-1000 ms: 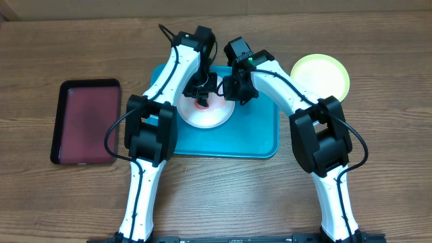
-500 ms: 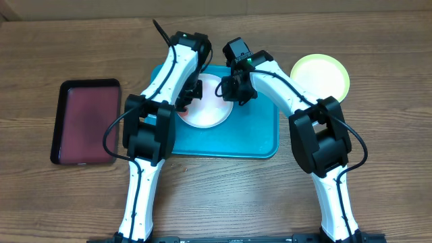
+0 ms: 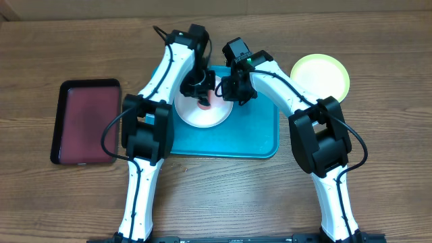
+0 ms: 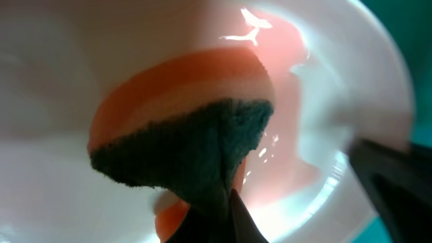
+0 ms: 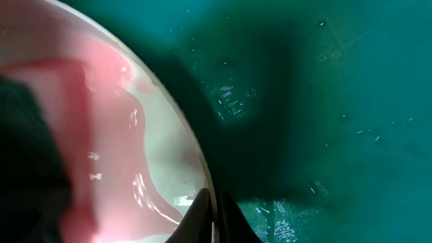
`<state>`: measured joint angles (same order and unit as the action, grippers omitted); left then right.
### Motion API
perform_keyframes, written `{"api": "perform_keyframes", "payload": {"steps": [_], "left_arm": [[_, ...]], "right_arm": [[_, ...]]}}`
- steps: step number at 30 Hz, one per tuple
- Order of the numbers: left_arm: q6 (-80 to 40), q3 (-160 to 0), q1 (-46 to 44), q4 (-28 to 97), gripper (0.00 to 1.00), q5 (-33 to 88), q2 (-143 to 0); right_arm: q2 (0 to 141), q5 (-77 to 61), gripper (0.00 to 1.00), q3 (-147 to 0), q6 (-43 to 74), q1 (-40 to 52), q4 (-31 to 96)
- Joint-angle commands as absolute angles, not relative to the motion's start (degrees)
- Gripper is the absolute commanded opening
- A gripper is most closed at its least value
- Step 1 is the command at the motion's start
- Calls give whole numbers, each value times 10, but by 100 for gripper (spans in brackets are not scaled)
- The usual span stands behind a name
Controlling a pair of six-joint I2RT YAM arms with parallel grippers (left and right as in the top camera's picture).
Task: Clean dirty plates on tray and stack at the side
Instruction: 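Scrub the red stains on the white plate while right gripper holds rim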
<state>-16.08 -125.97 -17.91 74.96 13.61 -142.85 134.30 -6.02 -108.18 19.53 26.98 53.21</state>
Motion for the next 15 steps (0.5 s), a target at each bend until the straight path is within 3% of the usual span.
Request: {"api": "perform_keyframes", "payload": {"steps": [1, 6, 15], "left_arm": [[-145, -1251, -200, 762, 4, 185, -1440], [-127, -1244, -206, 797, 4, 128, -1440], [-209, -1248, -179, 827, 4, -187, -1440]], "right_arm": [[1348, -39, 4, -1068, 202, 269, 530], [1348, -39, 4, -1068, 202, 269, 530], [1348, -39, 4, -1068, 202, 269, 532]]}}
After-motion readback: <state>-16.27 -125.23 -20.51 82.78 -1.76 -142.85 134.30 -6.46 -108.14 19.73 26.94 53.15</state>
